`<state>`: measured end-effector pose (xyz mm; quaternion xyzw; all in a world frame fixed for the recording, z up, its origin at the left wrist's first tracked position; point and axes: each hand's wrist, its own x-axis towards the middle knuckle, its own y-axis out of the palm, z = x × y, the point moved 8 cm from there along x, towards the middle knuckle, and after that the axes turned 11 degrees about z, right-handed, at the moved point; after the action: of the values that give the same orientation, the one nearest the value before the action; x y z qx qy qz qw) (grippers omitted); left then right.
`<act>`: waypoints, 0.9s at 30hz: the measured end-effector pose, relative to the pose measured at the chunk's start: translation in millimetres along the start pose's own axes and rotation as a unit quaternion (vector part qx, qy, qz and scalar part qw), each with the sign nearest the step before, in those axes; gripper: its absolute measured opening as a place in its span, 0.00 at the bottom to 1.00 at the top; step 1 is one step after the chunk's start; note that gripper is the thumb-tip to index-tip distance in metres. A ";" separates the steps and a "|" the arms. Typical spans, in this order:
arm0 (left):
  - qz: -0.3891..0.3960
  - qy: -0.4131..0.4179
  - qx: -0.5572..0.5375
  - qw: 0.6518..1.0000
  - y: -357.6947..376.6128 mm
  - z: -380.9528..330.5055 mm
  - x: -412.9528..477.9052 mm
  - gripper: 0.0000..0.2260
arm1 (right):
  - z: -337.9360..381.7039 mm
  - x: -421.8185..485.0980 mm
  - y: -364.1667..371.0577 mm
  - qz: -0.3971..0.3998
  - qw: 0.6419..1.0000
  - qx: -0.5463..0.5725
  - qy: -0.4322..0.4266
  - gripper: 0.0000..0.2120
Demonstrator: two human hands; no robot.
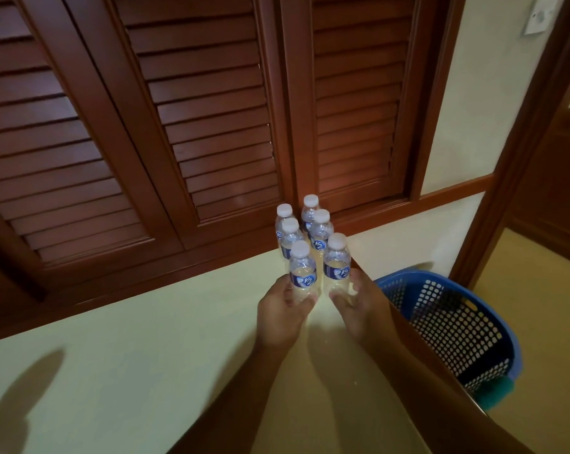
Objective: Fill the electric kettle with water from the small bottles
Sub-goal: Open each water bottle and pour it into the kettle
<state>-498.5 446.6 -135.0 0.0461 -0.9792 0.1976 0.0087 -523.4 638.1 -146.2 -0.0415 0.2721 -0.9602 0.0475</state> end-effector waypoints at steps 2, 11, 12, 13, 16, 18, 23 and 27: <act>0.001 0.003 0.008 1.000 -0.6 -1.1 1.5 0.15 | 3.0 2.0 -1.0 -0.016 1.000 0.001 -0.016 0.16; 0.006 -0.010 0.013 1.000 -9.5 -2.1 -10.0 0.13 | 3.3 -11.1 -2.5 -0.003 0.998 0.052 0.041 0.23; 0.003 -0.013 0.004 1.000 -12.7 -1.0 -15.8 0.13 | 2.9 -19.8 -3.6 -0.013 0.996 0.063 0.063 0.24; -0.001 -0.014 -0.009 1.000 -16.6 -0.2 -23.0 0.13 | 4.0 -30.1 -3.5 -0.021 0.994 0.076 0.078 0.24; -0.023 0.001 -0.075 0.997 -31.6 -5.2 -52.4 0.11 | 19.7 -63.8 2.7 -0.046 0.993 0.095 0.050 0.20; -0.034 0.015 -0.088 0.995 -46.1 -10.5 -77.9 0.10 | 41.2 -83.2 16.2 -0.045 0.993 0.112 -0.010 0.16; -0.070 0.022 -0.054 0.996 -98.4 -7.1 -146.4 0.15 | 113.0 -126.0 81.9 0.065 0.981 0.148 -0.107 0.14; -0.140 0.024 -0.020 0.990 -151.1 3.5 -198.9 0.18 | 166.5 -157.9 139.8 0.154 0.956 0.204 -0.144 0.16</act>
<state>-286.3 323.8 -86.9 0.1782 -0.9662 0.1760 0.0608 -339.7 451.2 -87.1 -0.1263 0.0639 -0.9601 0.2414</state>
